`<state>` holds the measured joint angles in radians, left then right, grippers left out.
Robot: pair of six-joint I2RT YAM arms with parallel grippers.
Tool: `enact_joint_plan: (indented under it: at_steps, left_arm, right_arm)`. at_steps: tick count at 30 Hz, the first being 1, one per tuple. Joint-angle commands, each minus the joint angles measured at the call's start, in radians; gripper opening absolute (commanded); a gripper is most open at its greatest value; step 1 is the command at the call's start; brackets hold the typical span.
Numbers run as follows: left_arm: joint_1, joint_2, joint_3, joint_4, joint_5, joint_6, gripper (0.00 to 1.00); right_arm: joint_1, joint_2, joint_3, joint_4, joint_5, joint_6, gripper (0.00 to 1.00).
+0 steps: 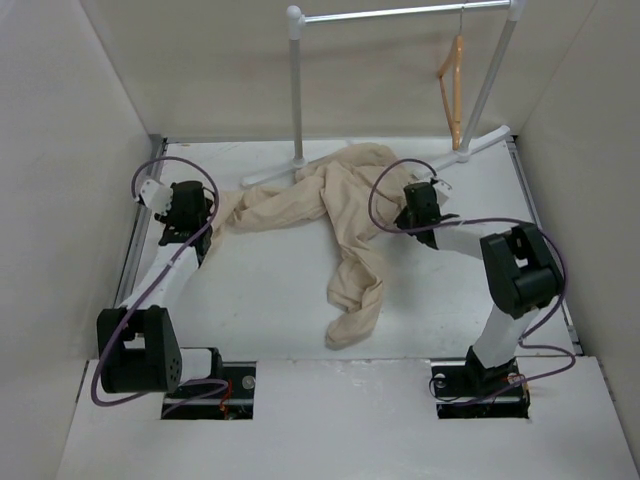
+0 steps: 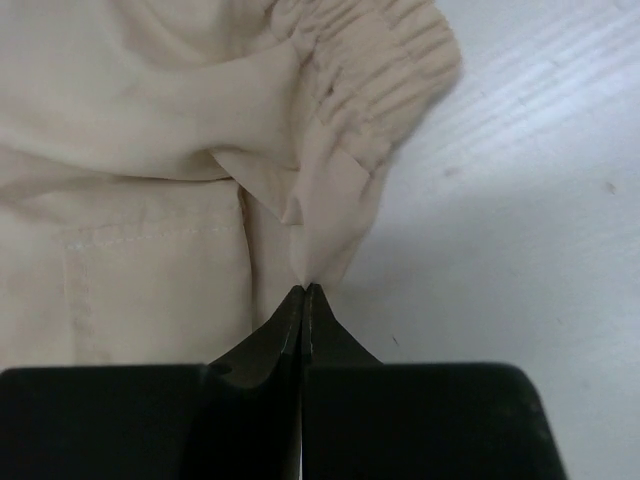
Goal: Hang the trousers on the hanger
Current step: Flatten out the trousers at the center of the board.
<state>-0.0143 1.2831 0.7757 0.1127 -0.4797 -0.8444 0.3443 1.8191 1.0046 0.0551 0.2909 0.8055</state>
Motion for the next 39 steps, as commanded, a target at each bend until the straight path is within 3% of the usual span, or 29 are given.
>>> enact_joint_plan:
  at_steps: [1, 7, 11, 13, 16, 20, 24, 27, 32, 34, 35, 37, 39]
  left_arm:
    - [-0.018, -0.022, 0.018, -0.082, 0.019, 0.068, 0.43]
    - [-0.117, -0.186, -0.258, -0.073, 0.013, 0.061, 0.55]
    - [-0.17, -0.234, -0.28, -0.1, 0.071, 0.039, 0.55]
    - [-0.3, -0.266, -0.276, -0.12, 0.131, 0.018, 0.52]
    - [-0.601, -0.281, -0.283, -0.185, 0.129, -0.059, 0.52]
    - [-0.938, -0.217, -0.297, -0.271, 0.134, -0.171, 0.56]
    - [-1.204, -0.134, -0.265, -0.323, 0.127, -0.251, 0.59]
    - [-1.337, -0.064, -0.218, -0.325, 0.104, -0.272, 0.61]
    - [-1.404, 0.074, -0.182, -0.225, 0.148, -0.291, 0.62]
    - [-1.422, 0.116, -0.191, -0.161, 0.183, -0.315, 0.56]
    - [-1.433, 0.136, -0.194, -0.133, 0.2, -0.326, 0.48]
    - [-1.436, 0.153, -0.2, -0.108, 0.213, -0.344, 0.21]
    - [-1.409, 0.11, -0.21, -0.11, 0.204, -0.348, 0.08]
  right_arm:
    - [-0.005, -0.16, -0.093, 0.055, 0.06, 0.012, 0.0]
    - [-0.063, -0.456, -0.317, 0.051, 0.111, 0.037, 0.0]
    - [-0.075, -0.722, -0.463, -0.03, 0.163, 0.096, 0.0]
    - [-0.074, -0.828, -0.495, -0.102, 0.21, 0.115, 0.0]
    - [-0.086, -0.912, -0.509, -0.168, 0.238, 0.104, 0.0]
    - [-0.144, -0.932, -0.512, -0.172, 0.192, 0.074, 0.0]
    - [-0.15, -0.902, -0.498, -0.167, 0.175, 0.051, 0.0]
    - [-0.149, -0.888, -0.495, -0.159, 0.175, 0.044, 0.01]
    - [-0.146, -0.868, -0.494, -0.149, 0.166, 0.032, 0.01]
    - [-0.143, -0.86, -0.5, -0.147, 0.169, 0.029, 0.01]
    - [-0.143, -0.857, -0.503, -0.144, 0.169, 0.029, 0.01]
    - [-0.143, -0.854, -0.514, -0.135, 0.168, 0.027, 0.01]
    - [-0.143, -0.856, -0.523, -0.129, 0.166, 0.027, 0.01]
